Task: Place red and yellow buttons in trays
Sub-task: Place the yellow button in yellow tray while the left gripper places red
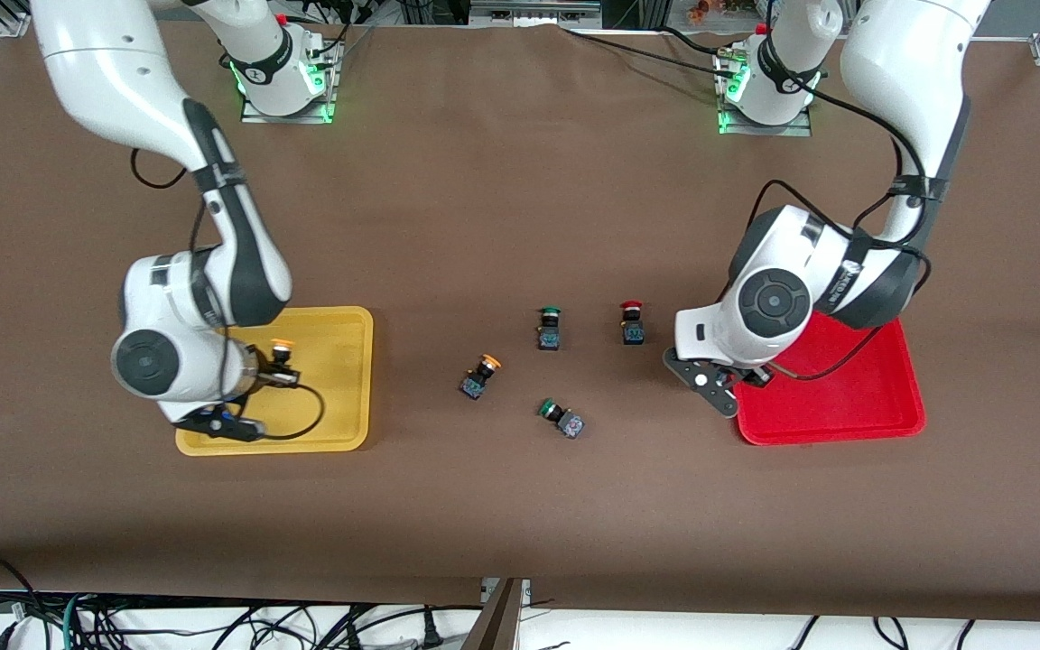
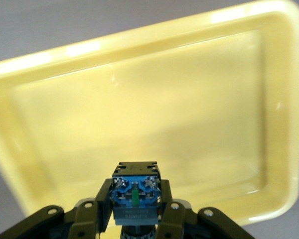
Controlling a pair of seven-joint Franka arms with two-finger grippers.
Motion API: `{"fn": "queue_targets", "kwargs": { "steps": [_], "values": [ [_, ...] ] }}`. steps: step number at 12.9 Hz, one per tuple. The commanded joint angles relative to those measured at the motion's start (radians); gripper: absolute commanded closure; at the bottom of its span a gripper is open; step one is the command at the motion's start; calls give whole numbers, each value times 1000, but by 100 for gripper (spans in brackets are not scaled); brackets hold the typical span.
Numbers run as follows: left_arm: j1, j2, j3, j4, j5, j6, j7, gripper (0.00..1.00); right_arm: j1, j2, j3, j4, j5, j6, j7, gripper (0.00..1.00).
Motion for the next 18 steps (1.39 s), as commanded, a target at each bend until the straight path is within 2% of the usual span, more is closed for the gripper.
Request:
{"fn": "queue_targets", "kwargs": {
  "steps": [1, 5, 6, 7, 8, 9, 11, 12, 13, 16, 17, 18],
  "values": [
    [79, -27, -7, -31, 12, -44, 151, 100, -30, -4, 14, -78, -8, 75, -21, 100],
    [228, 75, -6, -37, 14, -14, 452, 100, -74, -2, 14, -182, -11, 191, -73, 100],
    [240, 89, -4, -40, 19, 8, 467, 96, -82, -2, 14, -183, -11, 191, -84, 93],
    [257, 107, -4, -40, 26, 19, 480, 94, -86, -2, 14, -180, -11, 186, -93, 69],
    [260, 126, -4, -46, 28, 37, 486, 92, -87, -5, 14, -169, -9, 182, -97, 13],
    [261, 128, -4, -77, 28, 70, 486, 90, -82, -11, 16, -152, -8, 182, -97, 0],
    [257, 128, -4, -91, 28, 108, 484, 73, -67, -16, 28, -111, 5, 163, -86, 0],
    [256, 128, -4, -91, 26, 108, 483, 49, -32, -18, 33, -80, 8, 137, -63, 0],
    [254, 125, -6, -91, 26, 108, 483, 0, -4, -19, 33, -57, 8, 121, 2, 0],
    [242, 74, -9, -81, 13, 60, 439, 0, 99, -9, 36, -23, 8, 137, 301, 0],
    [241, 56, -27, -74, 11, 11, 368, 0, 129, 11, 49, 6, 8, 152, 383, 0],
    [241, 37, -77, -74, 11, -38, 274, 0, 154, 37, 71, 46, 6, 178, 469, 0]
  ]
}}
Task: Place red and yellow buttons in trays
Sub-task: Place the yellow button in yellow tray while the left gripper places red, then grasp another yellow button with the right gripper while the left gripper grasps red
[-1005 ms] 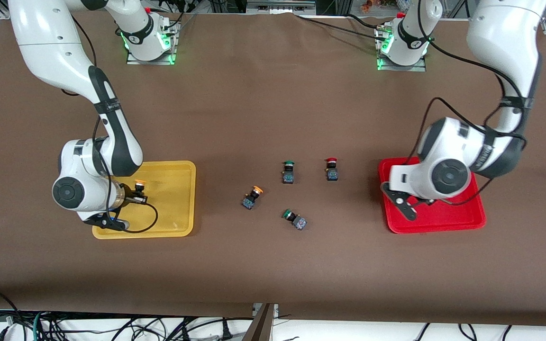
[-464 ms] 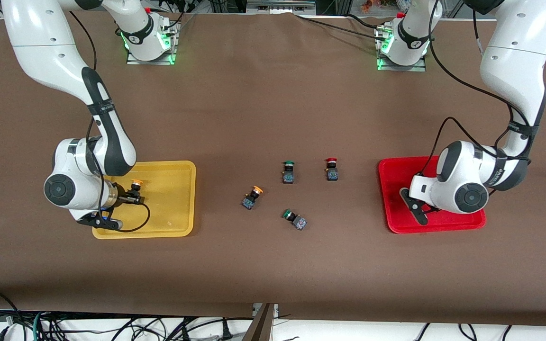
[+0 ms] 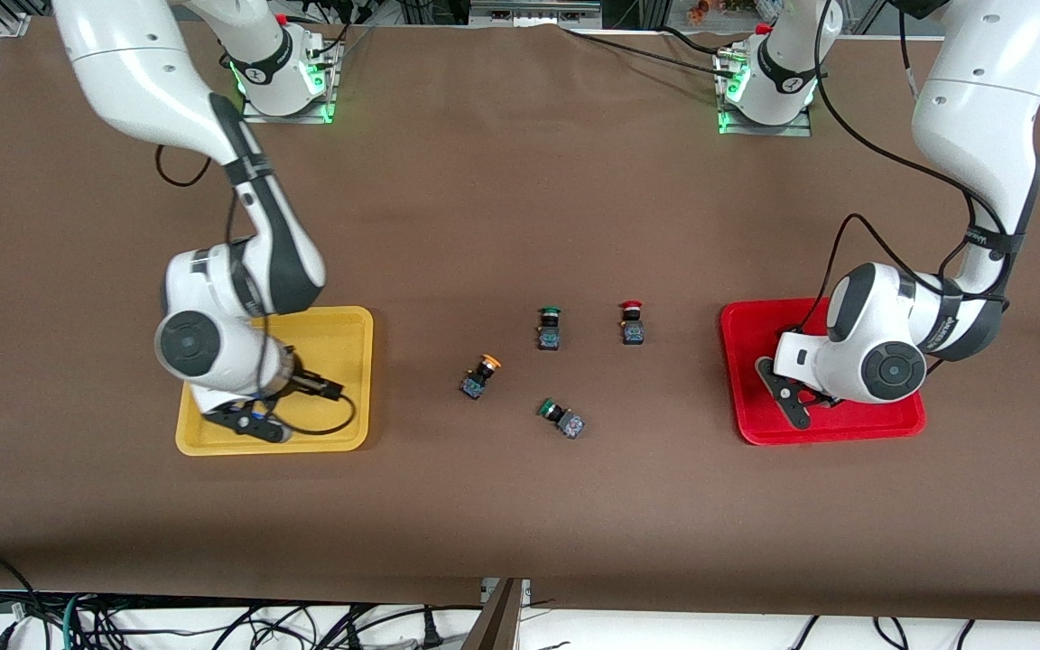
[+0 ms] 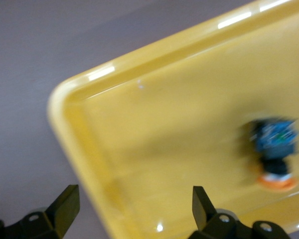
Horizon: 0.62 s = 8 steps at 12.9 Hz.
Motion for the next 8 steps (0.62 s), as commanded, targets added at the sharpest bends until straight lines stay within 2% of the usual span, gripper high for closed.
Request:
{"fn": "queue_targets", "kwargs": {
  "steps": [1, 2, 3, 5, 8],
  "values": [
    [-11, -71, -88, -10, 10, -123, -229, 0, 73, 71, 37, 97, 2, 52, 214, 0],
    [-9, -71, -134, -13, -12, -136, -323, 0, 108, 99, 39, 124, 2, 90, 271, 0],
    [-11, -60, -149, -14, -45, -128, -378, 0, 139, 119, 39, 141, 1, 118, 303, 0],
    [-63, -54, -160, -25, -121, -89, -505, 0, 185, 172, 40, 189, 1, 160, 368, 0],
    [-160, -40, -160, -43, -127, -8, -745, 0, 270, 255, 33, 237, -8, 209, 457, 0]
  ]
}}
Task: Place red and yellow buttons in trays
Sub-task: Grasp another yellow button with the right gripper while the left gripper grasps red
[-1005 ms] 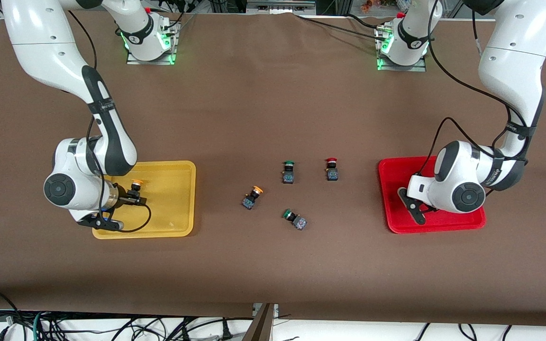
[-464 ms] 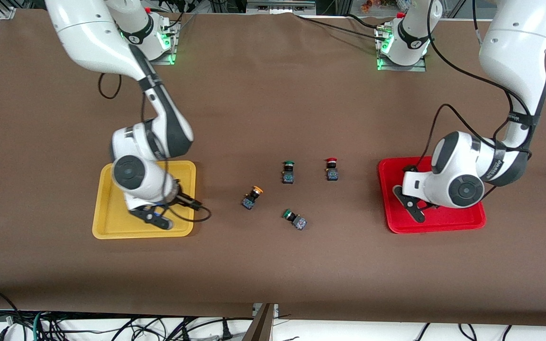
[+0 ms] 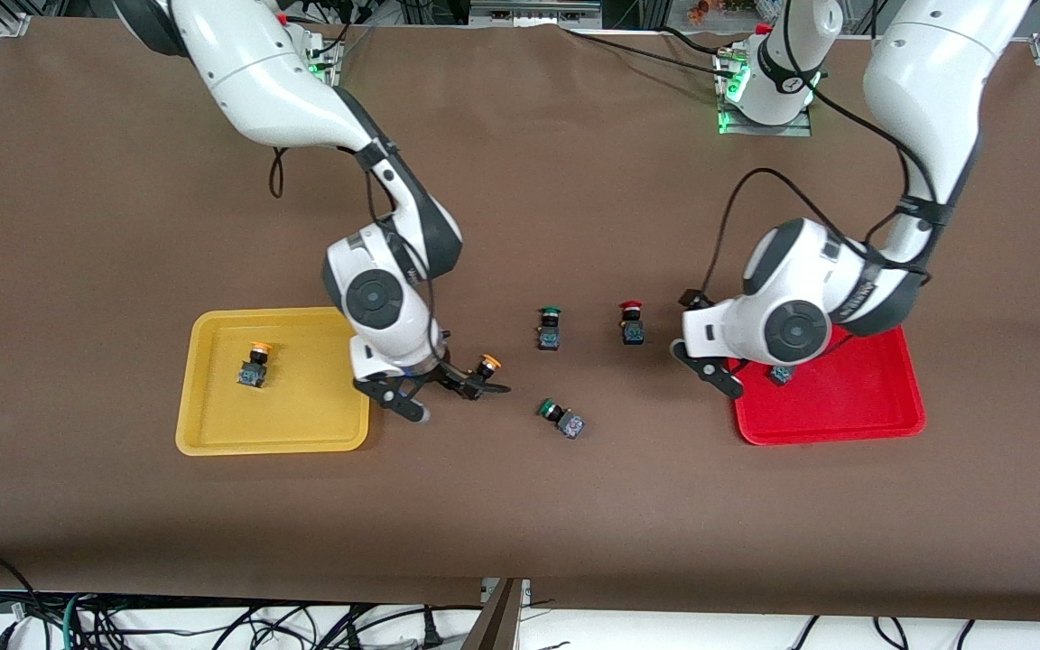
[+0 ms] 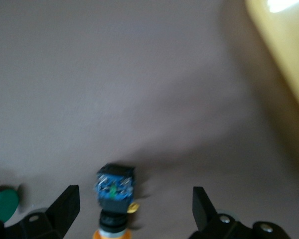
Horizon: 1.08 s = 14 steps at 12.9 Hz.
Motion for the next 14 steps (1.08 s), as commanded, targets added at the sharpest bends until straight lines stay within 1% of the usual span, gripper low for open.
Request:
{"fn": "queue_targets", "kwargs": {
  "steps": [1, 3, 4, 5, 7, 9, 10, 11, 12, 13, 14],
  "values": [
    [-53, 3, 4, -54, -15, 145, -146, 0, 40, 77, -10, 67, -8, 43, 57, 0],
    [-90, 11, 5, -123, -12, 301, -236, 0, 40, 85, -10, 67, -8, 51, 59, 1],
    [-99, 28, 5, -148, -10, 364, -265, 0, 40, 87, -10, 67, -10, 57, 59, 18],
    [-108, 40, 7, -167, 0, 415, -282, 0, 40, 87, -10, 67, -10, 58, 53, 44],
    [-119, 63, 10, -170, 12, 444, -284, 0, 37, 85, -10, 67, -10, 59, 39, 98],
    [-131, 71, 13, -165, 54, 446, -295, 0, 29, 71, -10, 67, -11, 39, 22, 100],
    [-128, 72, 13, -165, 74, 446, -295, 22, 25, 62, -14, 69, -10, 1, 14, 100],
    [-125, 72, 15, -164, 101, 446, -293, 50, 4, 42, -14, 70, -7, -64, -21, 100],
    [-119, 72, 15, -164, 129, 443, -274, 86, -29, 9, -5, 70, 0, -122, -85, 100],
    [-120, 71, 15, -158, 146, 437, -252, 96, -65, -27, -2, 69, 4, -180, -154, 100],
    [-119, 71, 13, -158, 146, 432, -247, 100, -102, -45, -2, 69, 6, -242, -229, 100]
  ]
}}
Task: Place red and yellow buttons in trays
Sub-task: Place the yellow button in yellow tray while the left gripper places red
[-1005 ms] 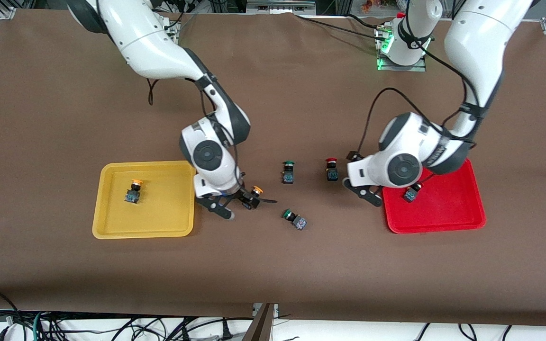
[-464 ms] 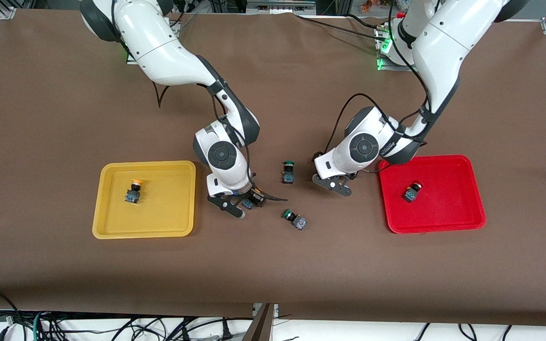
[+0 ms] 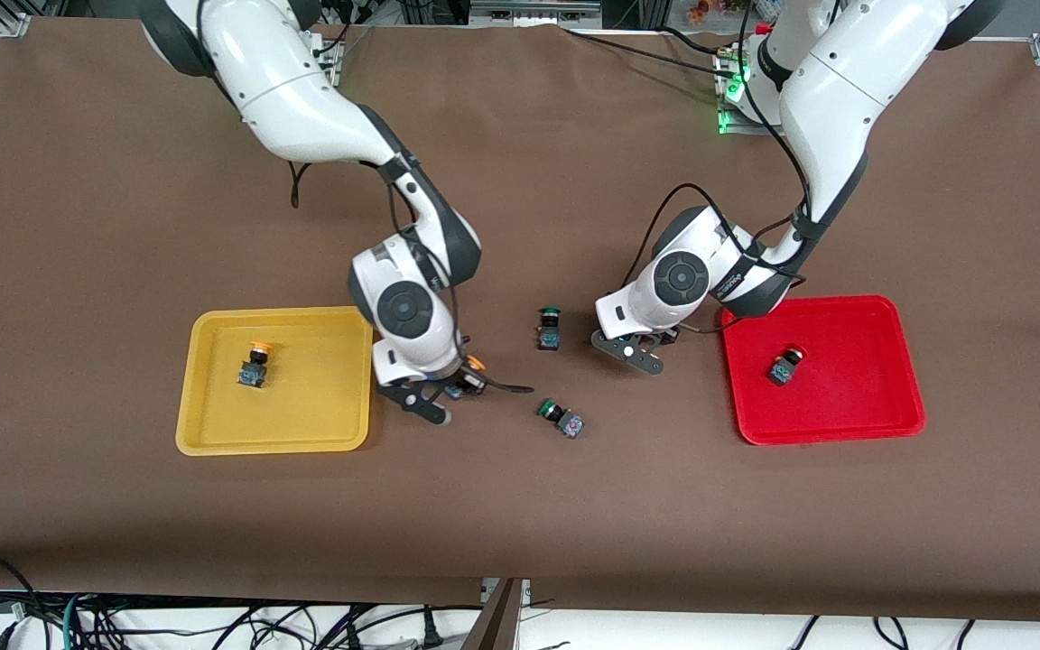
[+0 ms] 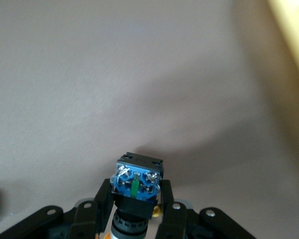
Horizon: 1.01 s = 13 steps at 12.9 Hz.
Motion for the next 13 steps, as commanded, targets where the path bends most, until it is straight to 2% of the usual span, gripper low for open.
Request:
{"fn": "queue_targets", "kwargs": {
  "steps": [1, 2, 4, 7, 9, 11, 13],
  "values": [
    [0, -11, 5, 7, 26, -9, 26, 100, -114, -87, 20, -15, 7, -159, -215, 100],
    [2, -17, 5, 9, 26, -12, 26, 100, -146, -100, 20, -15, 9, -191, -290, 100],
    [15, -65, 3, 21, 26, -117, 26, 100, -197, -110, 16, -24, 7, -230, -428, 100],
    [20, -123, 5, 128, 27, -422, 30, 100, -260, -119, 8, -57, 7, -276, -588, 100],
    [72, -131, 11, 183, 61, -565, 155, 100, -275, -119, 7, -108, 7, -265, -630, 100],
    [194, -128, 9, 191, 85, -562, 394, 100, -297, -118, 6, -169, 7, -224, -658, 100],
    [291, -113, 13, 188, 206, -488, 577, 100, -300, -119, 6, -214, 7, -183, -699, 100]
  ]
}}
